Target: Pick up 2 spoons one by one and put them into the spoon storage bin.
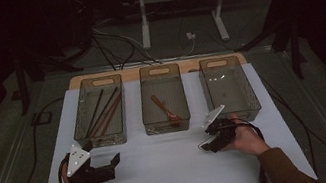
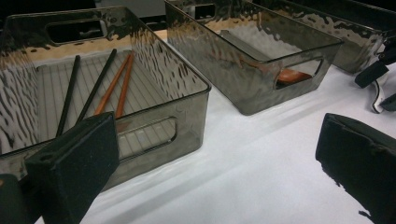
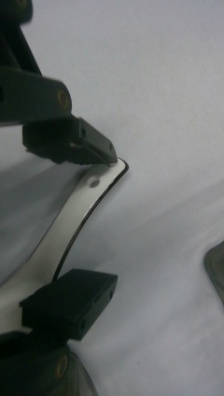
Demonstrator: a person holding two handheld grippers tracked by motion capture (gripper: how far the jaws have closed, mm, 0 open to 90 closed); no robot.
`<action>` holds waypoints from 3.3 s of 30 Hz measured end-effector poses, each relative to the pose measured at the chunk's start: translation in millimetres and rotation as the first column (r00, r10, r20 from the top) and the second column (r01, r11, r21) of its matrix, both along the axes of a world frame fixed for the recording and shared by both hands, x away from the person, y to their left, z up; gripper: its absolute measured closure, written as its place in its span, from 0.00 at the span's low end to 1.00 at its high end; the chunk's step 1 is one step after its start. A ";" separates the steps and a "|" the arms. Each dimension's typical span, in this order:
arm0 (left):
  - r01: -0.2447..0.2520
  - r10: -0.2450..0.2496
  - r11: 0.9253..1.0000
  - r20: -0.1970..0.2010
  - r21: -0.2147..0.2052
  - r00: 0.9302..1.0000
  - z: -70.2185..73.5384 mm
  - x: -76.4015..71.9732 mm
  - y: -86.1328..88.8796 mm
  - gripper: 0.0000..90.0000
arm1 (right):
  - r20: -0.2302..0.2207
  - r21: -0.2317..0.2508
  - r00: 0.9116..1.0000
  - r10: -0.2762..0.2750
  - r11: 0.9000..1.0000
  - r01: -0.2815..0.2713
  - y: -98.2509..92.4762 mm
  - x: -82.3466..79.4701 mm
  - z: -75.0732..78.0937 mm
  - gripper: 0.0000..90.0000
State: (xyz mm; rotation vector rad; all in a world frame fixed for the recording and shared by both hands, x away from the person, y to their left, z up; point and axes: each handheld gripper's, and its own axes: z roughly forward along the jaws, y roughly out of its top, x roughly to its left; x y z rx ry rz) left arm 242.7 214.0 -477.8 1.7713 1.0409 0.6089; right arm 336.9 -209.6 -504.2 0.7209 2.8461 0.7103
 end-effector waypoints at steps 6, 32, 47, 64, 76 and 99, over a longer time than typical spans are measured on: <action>0.003 -0.003 1.000 -0.001 0.001 1.000 -0.1 0.1 -0.8 0.01 | -0.015 0.022 1.000 0.006 1.000 -0.005 2.0 1.9 1.7 0.62; 0.008 -0.008 1.000 -0.002 0.005 1.000 -0.5 0.2 -2.0 0.01 | -0.057 0.029 0.998 -0.019 0.999 0.021 -17.3 5.4 4.0 0.60; 0.008 -0.008 1.000 -0.005 0.004 1.000 -0.9 0.4 -2.5 0.01 | -0.047 -0.005 0.999 0.023 1.000 -0.024 -18.2 3.2 3.8 0.64; 0.012 -0.011 1.000 -0.006 0.005 1.000 -1.3 0.6 -3.2 0.01 | -0.072 -0.020 0.997 -0.028 0.999 0.027 -15.3 5.3 3.4 0.91; 0.010 -0.010 1.000 -0.007 0.006 1.000 -1.3 0.7 -2.7 0.01 | -0.055 -0.005 0.993 -0.102 0.995 0.102 -16.0 7.2 4.7 0.96; 0.011 -0.011 1.000 -0.006 0.005 1.000 -1.4 0.7 -3.1 0.01 | 0.085 0.207 0.977 -0.195 0.963 0.174 -12.1 4.0 33.6 0.96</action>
